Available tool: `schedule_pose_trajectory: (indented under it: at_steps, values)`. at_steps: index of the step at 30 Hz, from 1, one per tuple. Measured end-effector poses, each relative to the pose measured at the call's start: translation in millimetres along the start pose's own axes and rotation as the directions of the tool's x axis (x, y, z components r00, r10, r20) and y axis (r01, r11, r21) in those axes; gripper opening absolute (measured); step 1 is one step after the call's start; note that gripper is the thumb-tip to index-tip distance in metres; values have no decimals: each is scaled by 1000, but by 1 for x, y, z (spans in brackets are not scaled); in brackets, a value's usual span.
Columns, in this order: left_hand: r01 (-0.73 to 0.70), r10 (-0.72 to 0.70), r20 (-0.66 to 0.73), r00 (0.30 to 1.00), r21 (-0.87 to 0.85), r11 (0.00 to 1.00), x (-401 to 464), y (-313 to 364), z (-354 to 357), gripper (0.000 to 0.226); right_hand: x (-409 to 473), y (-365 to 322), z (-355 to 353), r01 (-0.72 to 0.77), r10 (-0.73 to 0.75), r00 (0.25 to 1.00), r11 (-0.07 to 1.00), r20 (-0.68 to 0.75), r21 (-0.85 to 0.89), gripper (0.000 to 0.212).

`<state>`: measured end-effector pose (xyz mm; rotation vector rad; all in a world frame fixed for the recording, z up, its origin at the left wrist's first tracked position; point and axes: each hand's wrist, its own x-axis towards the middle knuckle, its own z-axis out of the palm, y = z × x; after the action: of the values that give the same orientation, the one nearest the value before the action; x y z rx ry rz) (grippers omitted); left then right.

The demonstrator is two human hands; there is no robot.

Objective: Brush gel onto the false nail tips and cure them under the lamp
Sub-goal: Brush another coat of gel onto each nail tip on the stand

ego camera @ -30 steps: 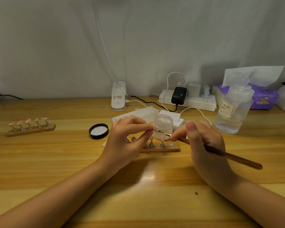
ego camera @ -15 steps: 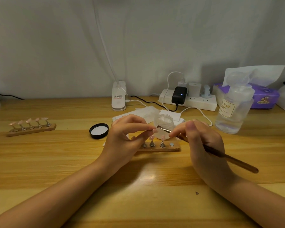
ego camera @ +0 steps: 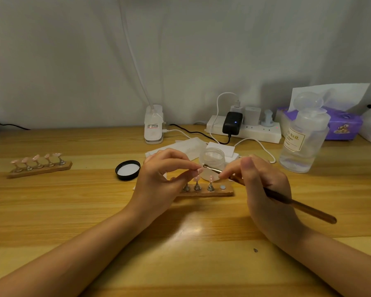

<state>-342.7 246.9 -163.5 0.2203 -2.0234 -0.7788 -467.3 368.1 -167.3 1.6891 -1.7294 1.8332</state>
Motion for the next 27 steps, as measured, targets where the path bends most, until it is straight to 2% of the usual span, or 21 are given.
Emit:
schedule_pose_trajectory:
  at_steps: [2, 4, 10, 12, 15, 17, 23, 25, 27]
  values:
    - [0, 0, 4, 1000, 5, 1000, 0, 0, 0, 21, -1, -1, 3, 82, -82, 996, 996, 28, -35, 43]
    - [1, -1, 9, 1000, 6, 1000, 0, 0, -1, 23, -1, -1, 4, 90, -88, 995, 995, 42, -48, 43]
    - [7, -7, -4, 1000, 13, 1000, 0, 1, 0, 20, 0, 3, -1, -161, 162, 987, 984, -6, 76, 39]
    - [12, -12, -5, 1000, 21, 1000, 0, 0, 0, 19, 0, 2, -1, -136, 137, 991, 988, -10, 73, 39]
    - [7, -7, -5, 1000, 23, 1000, 0, 0, 0, 21, 0, -1, 2, 5, -6, 999, 1000, 44, 14, 37]
    - [3, -2, -3, 1000, 27, 1000, 0, -1, 0, 22, 0, -1, 4, 46, -45, 996, 999, 72, -2, 39]
    - [-4, 4, -11, 1000, 32, 999, 0, -1, 0, 18, 1, 4, 0, -179, 181, 984, 980, -7, 87, 40]
    - [6, -6, -13, 1000, 31, 999, 0, -1, 0, 19, 1, 3, 0, -173, 174, 985, 981, -9, 83, 40]
    - [6, -5, -9, 1000, 32, 999, 0, -1, 0, 20, -1, 1, 1, -104, 103, 995, 993, 10, 60, 40]
